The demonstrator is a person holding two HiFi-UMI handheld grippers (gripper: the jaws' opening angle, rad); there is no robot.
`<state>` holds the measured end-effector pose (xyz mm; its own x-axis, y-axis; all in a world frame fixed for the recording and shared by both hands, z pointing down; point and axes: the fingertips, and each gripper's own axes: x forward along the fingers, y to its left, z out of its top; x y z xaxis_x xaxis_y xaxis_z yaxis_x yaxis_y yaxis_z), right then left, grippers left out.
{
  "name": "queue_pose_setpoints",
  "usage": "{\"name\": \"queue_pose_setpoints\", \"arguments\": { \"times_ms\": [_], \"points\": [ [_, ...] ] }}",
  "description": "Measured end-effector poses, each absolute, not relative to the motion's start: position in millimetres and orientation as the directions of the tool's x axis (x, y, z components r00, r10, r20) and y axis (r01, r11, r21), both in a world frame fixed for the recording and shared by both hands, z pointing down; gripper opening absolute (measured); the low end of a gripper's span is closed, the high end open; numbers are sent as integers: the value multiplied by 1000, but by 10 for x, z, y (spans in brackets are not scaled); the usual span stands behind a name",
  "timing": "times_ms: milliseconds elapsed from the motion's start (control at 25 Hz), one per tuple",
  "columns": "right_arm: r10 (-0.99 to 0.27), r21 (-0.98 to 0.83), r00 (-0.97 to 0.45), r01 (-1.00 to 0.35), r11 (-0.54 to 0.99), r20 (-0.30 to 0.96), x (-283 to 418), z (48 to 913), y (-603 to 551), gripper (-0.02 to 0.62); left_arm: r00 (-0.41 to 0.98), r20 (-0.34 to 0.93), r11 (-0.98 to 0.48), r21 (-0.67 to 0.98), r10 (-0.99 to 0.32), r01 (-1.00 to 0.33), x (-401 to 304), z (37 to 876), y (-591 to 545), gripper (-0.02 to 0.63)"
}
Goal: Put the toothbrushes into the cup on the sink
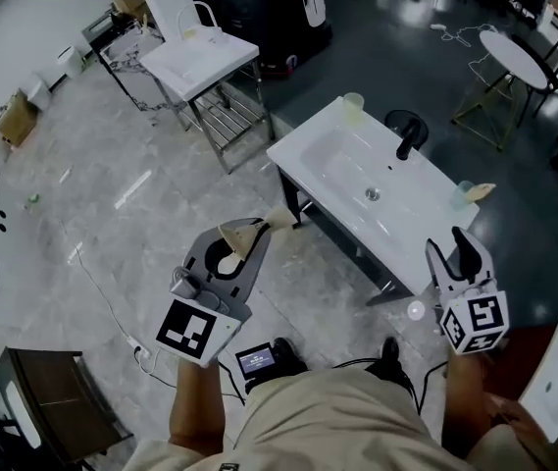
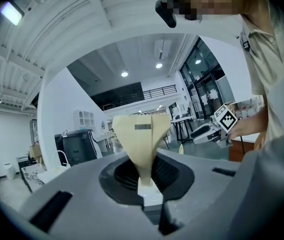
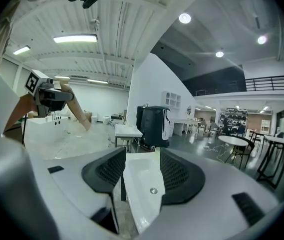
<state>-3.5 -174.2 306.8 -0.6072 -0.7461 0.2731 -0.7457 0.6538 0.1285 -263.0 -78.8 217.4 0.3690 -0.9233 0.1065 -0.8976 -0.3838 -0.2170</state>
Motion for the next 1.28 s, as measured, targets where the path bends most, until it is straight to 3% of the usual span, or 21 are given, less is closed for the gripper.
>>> {"name": "queue_pose_setpoints", "arguments": {
  "times_ms": [520, 1280],
  "points": [
    [-814, 180, -510, -805, 565, 278, -927, 2798, -1212, 213, 484, 85, -490, -204, -871, -847, -3679, 2057, -716, 32],
    [-831, 151, -513, -824, 547, 214, -1306, 2750, -2112, 213, 509, 121, -523, -192, -852, -830, -3977, 2270, -1813, 32]
  ]
}}
